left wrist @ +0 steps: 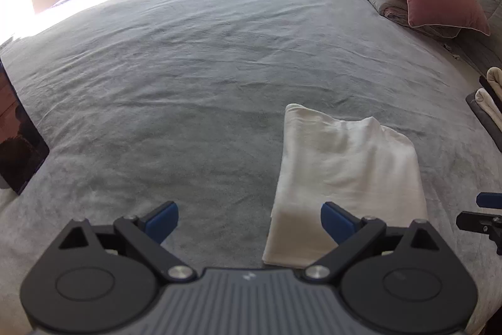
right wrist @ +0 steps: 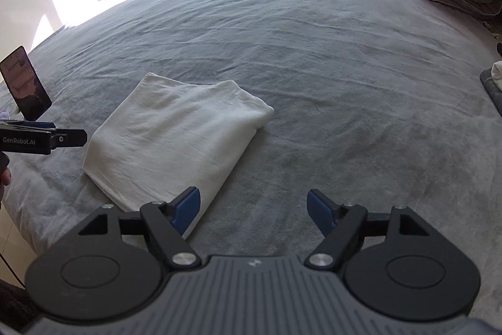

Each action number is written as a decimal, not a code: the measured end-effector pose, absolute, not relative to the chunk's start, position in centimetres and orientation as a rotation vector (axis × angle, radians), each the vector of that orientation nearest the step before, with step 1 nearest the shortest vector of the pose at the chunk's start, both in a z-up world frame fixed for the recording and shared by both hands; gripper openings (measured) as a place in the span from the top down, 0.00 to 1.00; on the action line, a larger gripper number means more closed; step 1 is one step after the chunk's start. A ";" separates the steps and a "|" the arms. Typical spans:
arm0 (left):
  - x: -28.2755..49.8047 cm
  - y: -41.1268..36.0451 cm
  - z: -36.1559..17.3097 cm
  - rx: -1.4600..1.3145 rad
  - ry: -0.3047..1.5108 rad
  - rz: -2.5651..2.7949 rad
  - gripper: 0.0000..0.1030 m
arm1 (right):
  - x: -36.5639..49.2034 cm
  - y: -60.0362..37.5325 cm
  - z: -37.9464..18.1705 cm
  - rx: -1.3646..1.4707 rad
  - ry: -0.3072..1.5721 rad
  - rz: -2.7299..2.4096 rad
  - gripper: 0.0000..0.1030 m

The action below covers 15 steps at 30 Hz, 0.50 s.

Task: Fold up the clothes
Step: 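Open both grippers and release the folded white pants, then grasp the folded pants bundle with the left gripper while the right gripper grasps beside it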

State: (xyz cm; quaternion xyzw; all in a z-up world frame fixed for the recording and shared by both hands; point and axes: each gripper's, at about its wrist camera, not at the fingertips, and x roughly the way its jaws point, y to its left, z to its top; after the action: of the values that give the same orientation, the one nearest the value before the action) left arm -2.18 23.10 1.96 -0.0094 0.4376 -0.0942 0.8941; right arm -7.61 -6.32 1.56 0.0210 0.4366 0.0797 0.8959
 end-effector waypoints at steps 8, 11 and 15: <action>-0.4 22.8 0.7 -0.106 0.893 -0.246 0.03 | -5.4 -7.1 1.2 0.105 0.945 0.223 0.23; 0.5 22.8 0.1 -0.172 0.900 -0.269 0.03 | -4.3 -7.4 0.9 0.144 0.935 0.257 0.23; 1.1 22.5 -0.3 -0.213 0.845 -0.302 0.04 | -2.9 -8.3 -0.7 0.262 0.903 0.335 0.23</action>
State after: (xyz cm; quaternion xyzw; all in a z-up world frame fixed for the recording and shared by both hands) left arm 1.12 22.54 -0.28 -0.1030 0.4075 -0.1459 0.8956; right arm -2.94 -8.35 -0.68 0.1258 0.4330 0.1607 0.8780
